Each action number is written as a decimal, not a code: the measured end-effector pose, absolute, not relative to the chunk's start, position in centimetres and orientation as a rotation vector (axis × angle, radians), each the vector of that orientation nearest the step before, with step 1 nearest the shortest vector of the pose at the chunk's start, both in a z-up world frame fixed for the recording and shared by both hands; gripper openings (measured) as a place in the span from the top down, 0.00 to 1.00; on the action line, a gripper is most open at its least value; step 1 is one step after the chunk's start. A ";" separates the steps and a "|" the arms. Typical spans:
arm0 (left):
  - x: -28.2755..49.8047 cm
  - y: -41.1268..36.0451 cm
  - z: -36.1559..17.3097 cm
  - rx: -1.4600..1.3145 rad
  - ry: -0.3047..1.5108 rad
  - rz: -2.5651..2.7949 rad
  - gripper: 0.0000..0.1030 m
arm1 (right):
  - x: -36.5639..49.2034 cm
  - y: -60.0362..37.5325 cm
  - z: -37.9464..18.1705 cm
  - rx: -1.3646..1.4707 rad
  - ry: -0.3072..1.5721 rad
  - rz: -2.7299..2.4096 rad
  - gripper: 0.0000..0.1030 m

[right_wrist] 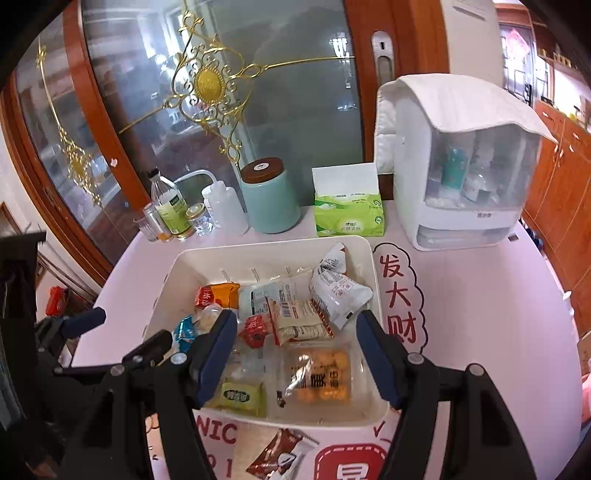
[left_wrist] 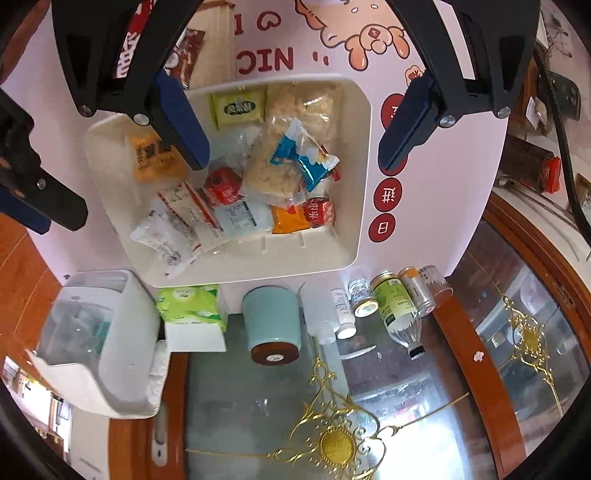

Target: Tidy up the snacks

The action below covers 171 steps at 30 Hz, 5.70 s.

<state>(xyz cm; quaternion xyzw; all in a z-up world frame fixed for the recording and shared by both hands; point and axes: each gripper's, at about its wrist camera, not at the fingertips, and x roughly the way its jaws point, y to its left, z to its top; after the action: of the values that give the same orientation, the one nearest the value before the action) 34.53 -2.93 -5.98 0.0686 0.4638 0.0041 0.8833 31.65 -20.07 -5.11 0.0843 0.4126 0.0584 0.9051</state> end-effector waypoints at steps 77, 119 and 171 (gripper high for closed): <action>22.9 -2.8 -23.3 0.026 1.197 -0.028 0.43 | 25.7 -15.9 -23.0 0.234 1.269 0.201 0.32; 23.6 0.4 0.1 0.087 0.855 -0.042 0.43 | 19.6 -19.3 -7.9 -0.010 0.943 0.194 0.69; 24.1 -2.4 3.0 0.140 0.808 0.002 0.01 | 24.4 -18.1 0.3 0.035 0.901 0.246 0.43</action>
<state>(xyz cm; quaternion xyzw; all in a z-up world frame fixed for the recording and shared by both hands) 24.15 -2.41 3.05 0.0679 0.3926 0.0009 0.9172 24.40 -18.10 0.28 0.0167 0.4343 0.1186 0.8928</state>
